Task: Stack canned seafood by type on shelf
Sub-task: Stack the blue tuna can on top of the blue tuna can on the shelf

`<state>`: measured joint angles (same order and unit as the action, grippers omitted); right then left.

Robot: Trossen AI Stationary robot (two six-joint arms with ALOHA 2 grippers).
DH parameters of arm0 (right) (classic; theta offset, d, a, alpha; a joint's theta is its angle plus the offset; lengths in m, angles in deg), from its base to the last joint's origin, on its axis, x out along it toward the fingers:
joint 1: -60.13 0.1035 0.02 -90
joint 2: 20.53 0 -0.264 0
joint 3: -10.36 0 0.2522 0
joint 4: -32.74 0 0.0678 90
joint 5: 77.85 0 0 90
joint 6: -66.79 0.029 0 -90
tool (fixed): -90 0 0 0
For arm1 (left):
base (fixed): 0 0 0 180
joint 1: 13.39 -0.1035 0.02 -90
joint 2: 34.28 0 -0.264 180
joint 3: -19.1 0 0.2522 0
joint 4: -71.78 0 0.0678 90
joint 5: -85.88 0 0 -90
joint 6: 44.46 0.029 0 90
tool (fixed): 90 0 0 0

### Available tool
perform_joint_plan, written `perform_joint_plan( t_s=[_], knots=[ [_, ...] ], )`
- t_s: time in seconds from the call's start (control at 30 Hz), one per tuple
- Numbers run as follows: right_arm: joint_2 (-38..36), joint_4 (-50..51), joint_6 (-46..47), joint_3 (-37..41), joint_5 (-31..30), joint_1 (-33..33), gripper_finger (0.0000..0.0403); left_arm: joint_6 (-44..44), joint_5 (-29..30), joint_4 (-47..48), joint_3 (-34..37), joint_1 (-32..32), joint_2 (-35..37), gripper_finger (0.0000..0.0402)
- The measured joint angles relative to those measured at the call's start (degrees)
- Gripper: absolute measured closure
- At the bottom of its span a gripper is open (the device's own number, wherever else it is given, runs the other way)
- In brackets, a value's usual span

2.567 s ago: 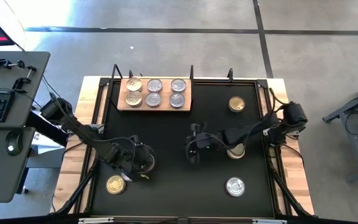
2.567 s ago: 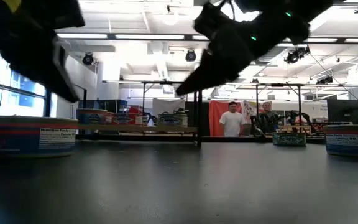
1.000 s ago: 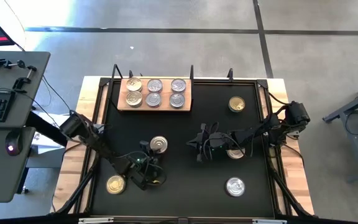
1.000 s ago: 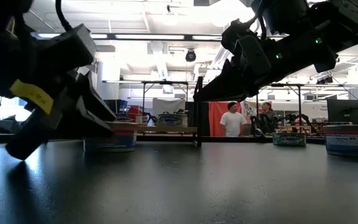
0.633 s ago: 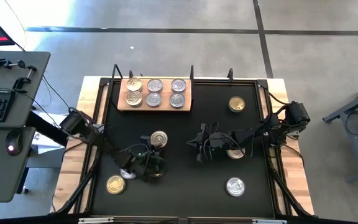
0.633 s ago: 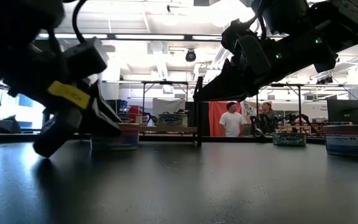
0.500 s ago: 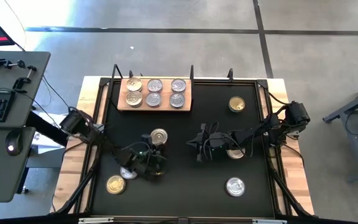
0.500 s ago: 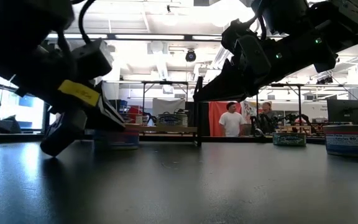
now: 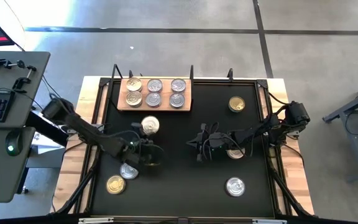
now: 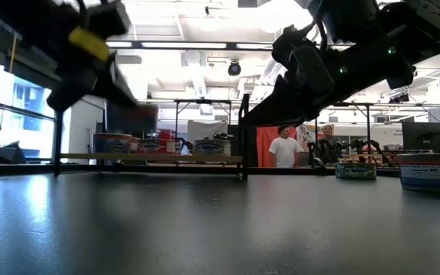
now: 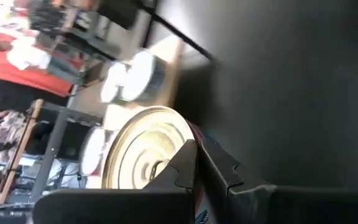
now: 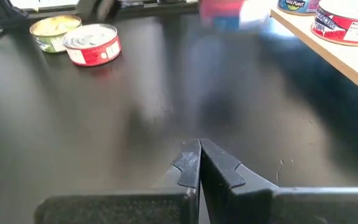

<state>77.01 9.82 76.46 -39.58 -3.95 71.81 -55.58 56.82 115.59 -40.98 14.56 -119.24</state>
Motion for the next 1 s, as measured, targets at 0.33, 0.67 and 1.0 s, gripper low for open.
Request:
perform_joint_plan(
  t_s=[0.33,0.67,1.0],
  knots=[
    [0.0,0.5,-1.0,0.0,0.0,0.0,0.0402,10.5,-8.7,1.3,-0.2,-23.5,19.5,0.0401],
    [0.0,0.6,-1.1,0.0,0.0,0.0,0.0402,29.7,-30.1,-11.9,-0.2,-57.7,18.9,0.0401],
    [0.0,1.3,-0.9,0.0,0.0,0.0,0.0402,28.1,-36.9,-12.7,-0.2,-67.9,10.2,0.0401]
  ],
)
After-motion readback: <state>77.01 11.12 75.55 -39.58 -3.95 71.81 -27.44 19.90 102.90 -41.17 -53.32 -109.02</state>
